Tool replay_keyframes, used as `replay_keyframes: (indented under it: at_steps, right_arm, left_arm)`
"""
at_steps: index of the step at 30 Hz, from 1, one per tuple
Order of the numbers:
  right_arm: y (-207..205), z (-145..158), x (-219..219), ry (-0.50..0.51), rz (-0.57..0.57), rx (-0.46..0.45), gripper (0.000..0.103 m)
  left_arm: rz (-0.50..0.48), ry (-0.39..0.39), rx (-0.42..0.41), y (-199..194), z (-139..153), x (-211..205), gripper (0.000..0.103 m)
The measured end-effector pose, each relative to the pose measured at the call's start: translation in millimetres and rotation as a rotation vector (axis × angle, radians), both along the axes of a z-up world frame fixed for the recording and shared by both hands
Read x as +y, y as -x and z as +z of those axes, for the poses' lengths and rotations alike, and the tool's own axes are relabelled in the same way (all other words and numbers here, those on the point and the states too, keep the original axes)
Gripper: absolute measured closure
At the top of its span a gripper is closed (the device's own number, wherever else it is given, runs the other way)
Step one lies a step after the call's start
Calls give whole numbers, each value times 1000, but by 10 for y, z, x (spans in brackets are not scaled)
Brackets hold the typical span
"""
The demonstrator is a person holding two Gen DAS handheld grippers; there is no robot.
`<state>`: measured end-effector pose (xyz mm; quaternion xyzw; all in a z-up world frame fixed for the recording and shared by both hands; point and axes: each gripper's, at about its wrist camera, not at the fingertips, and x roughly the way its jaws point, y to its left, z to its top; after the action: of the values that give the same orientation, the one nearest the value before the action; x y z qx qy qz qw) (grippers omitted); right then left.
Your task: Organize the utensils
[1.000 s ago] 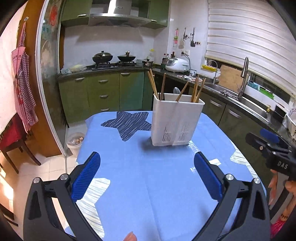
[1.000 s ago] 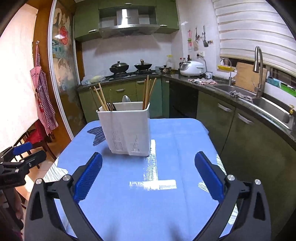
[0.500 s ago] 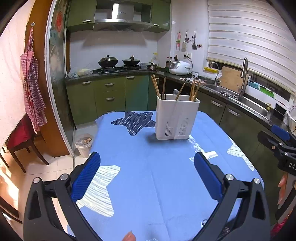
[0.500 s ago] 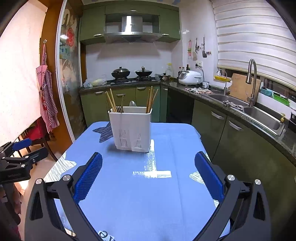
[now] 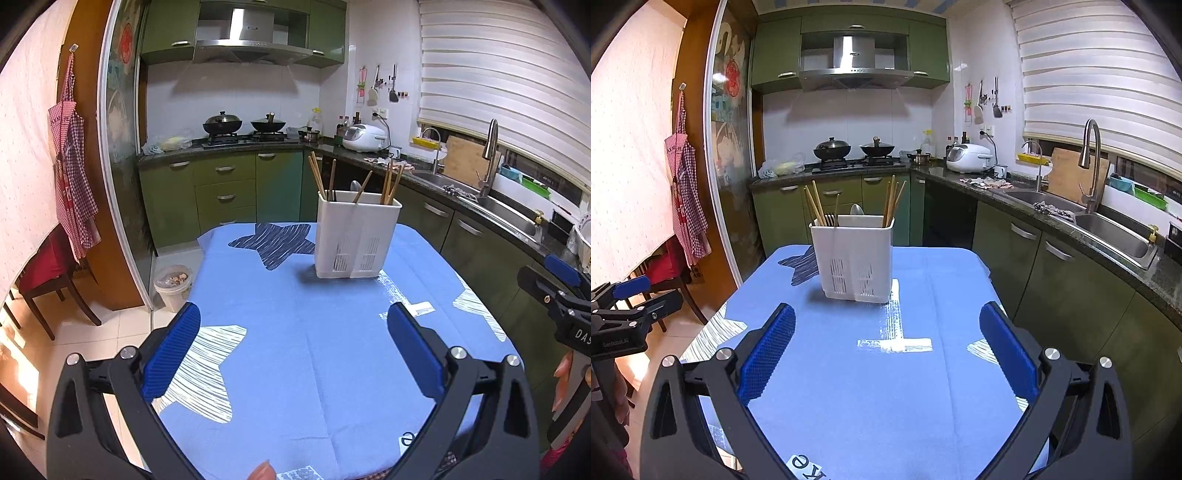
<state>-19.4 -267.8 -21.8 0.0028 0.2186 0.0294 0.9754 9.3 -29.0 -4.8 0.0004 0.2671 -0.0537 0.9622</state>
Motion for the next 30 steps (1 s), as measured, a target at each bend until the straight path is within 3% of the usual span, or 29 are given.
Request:
replay_keyframes:
  at_steps: [30]
  right_arm:
    - [-52, -14, 72, -4, 8, 8, 4]
  left_arm:
    - [18, -26, 6, -25, -28, -20, 7]
